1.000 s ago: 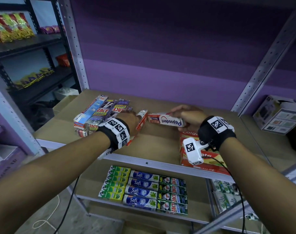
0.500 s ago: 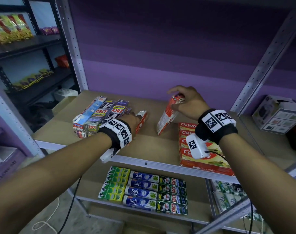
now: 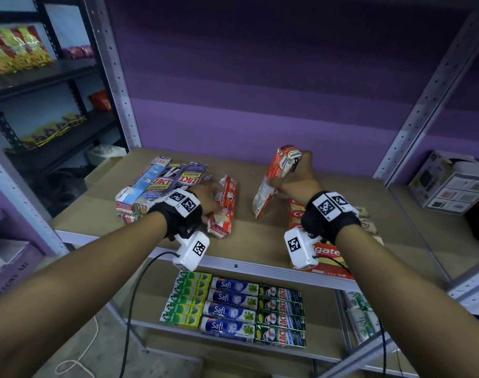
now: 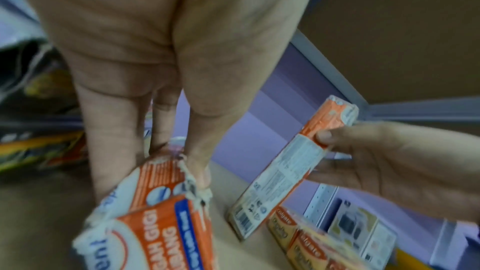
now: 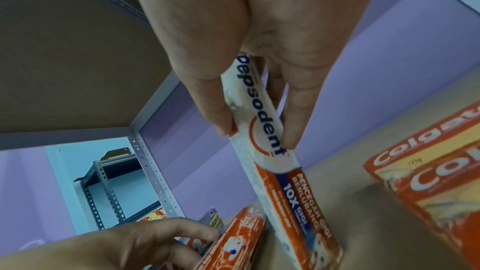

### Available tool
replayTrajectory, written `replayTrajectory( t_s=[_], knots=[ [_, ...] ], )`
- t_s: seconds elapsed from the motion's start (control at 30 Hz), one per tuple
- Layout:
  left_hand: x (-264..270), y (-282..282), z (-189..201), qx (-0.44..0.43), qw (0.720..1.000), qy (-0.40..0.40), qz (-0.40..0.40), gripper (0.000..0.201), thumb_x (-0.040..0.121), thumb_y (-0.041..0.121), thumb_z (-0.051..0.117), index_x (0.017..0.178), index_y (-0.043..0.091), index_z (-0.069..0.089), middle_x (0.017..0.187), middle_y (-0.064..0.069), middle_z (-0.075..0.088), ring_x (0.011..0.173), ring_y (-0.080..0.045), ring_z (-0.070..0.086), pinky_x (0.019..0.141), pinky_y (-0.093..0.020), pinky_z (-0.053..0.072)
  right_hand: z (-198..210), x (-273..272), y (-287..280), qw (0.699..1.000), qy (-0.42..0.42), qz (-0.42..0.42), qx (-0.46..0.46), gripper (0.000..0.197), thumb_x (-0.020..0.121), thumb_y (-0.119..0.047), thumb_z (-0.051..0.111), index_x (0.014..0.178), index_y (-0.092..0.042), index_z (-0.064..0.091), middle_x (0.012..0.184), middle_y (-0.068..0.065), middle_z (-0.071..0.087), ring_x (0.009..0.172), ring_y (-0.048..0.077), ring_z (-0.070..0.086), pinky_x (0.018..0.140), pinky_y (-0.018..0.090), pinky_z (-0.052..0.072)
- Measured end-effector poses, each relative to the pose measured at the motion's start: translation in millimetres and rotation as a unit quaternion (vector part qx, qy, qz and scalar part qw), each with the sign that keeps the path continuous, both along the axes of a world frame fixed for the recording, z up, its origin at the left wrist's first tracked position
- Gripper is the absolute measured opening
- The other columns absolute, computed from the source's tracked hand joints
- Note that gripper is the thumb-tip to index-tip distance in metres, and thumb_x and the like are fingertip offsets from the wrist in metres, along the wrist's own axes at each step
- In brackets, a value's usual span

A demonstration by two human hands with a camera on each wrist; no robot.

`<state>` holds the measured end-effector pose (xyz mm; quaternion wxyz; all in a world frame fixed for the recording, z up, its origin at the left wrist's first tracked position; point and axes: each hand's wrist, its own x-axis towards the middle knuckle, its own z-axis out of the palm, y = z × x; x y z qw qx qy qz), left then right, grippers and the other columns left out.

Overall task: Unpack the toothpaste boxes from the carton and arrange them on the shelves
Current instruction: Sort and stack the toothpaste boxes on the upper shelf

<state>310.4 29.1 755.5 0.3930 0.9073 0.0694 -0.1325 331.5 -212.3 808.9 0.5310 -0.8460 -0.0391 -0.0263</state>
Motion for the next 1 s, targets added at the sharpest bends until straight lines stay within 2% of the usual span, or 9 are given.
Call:
replayTrajectory(
  t_s=[0.1,0.2,0.3,0.4,0.47,0.6,0.77,0.9,1.0],
  knots=[
    [2.2,-2.8,-1.5,-0.001,1.0,0.016,-0.011,0.064,0.08,0.011,0.078,0.134,0.023,0.045,0.129,-0.01,0.059,0.101,-0.035,0.067,0.08,-0.052,0.059,-6.4,0.2,2.9,1.0,-0.008,0.004,0.006,0.066,0.074,-0.012,0.083,0.111,-0.022,0.03,0.099,-0.004,0.065,0.083,0.01,0.064,0.066,0.025,0.052],
    [7.1,-6.6,8.9,0.147,0.987,0.016,-0.067,0.05,0.088,0.023,0.069,0.132,0.025,0.046,0.123,-0.007,0.061,0.088,-0.029,0.07,0.084,-0.041,0.058,-8.9,0.4,5.8,0.999,-0.007,0.01,0.03,0.064,0.075,-0.011,0.082,0.113,-0.028,0.034,0.103,-0.001,0.068,0.089,0.015,0.068,0.073,0.032,0.057],
    [16.9,-8.7,23.2,0.338,0.929,-0.059,-0.136,0.041,0.092,0.027,0.059,0.132,0.022,0.053,0.136,-0.005,0.055,0.114,-0.026,0.059,0.098,-0.032,0.046,-9.3,-0.1,6.9,0.999,-0.014,0.022,0.034,0.061,0.075,-0.008,0.08,0.114,-0.034,0.04,0.1,-0.004,0.068,0.088,0.011,0.068,0.077,0.033,0.058],
    [22.7,-7.6,23.3,0.363,0.903,-0.069,-0.22,0.059,0.087,0.025,0.07,0.141,0.025,0.049,0.143,-0.002,0.049,0.129,-0.024,0.05,0.106,-0.034,0.041,-10.0,-1.9,6.5,0.999,-0.031,0.038,0.019,0.057,0.076,-0.007,0.079,0.113,-0.034,0.044,0.094,-0.013,0.065,0.082,0.0,0.064,0.068,0.022,0.053],
    [21.2,-7.2,20.8,0.376,0.887,-0.06,-0.26,0.061,0.088,0.025,0.07,0.144,0.028,0.046,0.146,0.001,0.046,0.132,-0.02,0.047,0.106,-0.031,0.037,-10.7,-3.4,7.1,0.998,-0.036,0.047,0.012,0.057,0.077,-0.008,0.079,0.114,-0.034,0.045,0.096,-0.016,0.064,0.084,0.0,0.064,0.064,0.016,0.049],
    [22.4,-14.0,26.2,0.401,0.834,-0.102,-0.366,0.058,0.092,0.016,0.062,0.145,0.033,0.044,0.158,-0.001,0.031,0.144,-0.024,0.03,0.118,-0.036,0.024,-11.2,-5.1,6.3,0.998,-0.038,0.048,0.021,0.055,0.077,-0.007,0.078,0.114,-0.032,0.046,0.095,-0.018,0.061,0.084,0.0,0.063,0.068,0.02,0.051],
    [18.9,-25.5,34.4,0.426,0.806,-0.153,-0.38,0.045,0.082,0.022,0.072,0.124,0.03,0.059,0.129,0.003,0.053,0.12,-0.022,0.052,0.101,-0.037,0.043,-12.1,-5.4,1.8,0.998,-0.041,0.036,0.022,0.054,0.076,-0.009,0.08,0.113,-0.031,0.047,0.092,-0.021,0.059,0.082,-0.004,0.061,0.07,0.022,0.053],
    [15.4,-30.4,36.5,0.466,0.799,-0.151,-0.349,0.033,0.083,0.044,0.066,0.111,0.03,0.058,0.117,0.003,0.054,0.109,-0.023,0.051,0.091,-0.045,0.049,-11.3,-5.6,-3.4,0.999,-0.026,0.03,0.031,0.053,0.076,-0.008,0.08,0.113,-0.026,0.048,0.093,-0.02,0.059,0.085,0.002,0.063,0.08,0.038,0.059],
    [12.8,-35.9,30.9,0.459,0.806,-0.159,-0.337,0.03,0.085,0.043,0.064,0.109,0.027,0.055,0.115,0.001,0.053,0.107,-0.025,0.052,0.088,-0.046,0.049,-6.0,-4.5,-5.9,0.998,-0.029,0.03,0.038,0.055,0.074,-0.004,0.081,0.113,-0.028,0.05,0.096,-0.02,0.059,0.088,0.005,0.063,0.082,0.038,0.058]
  ],
)
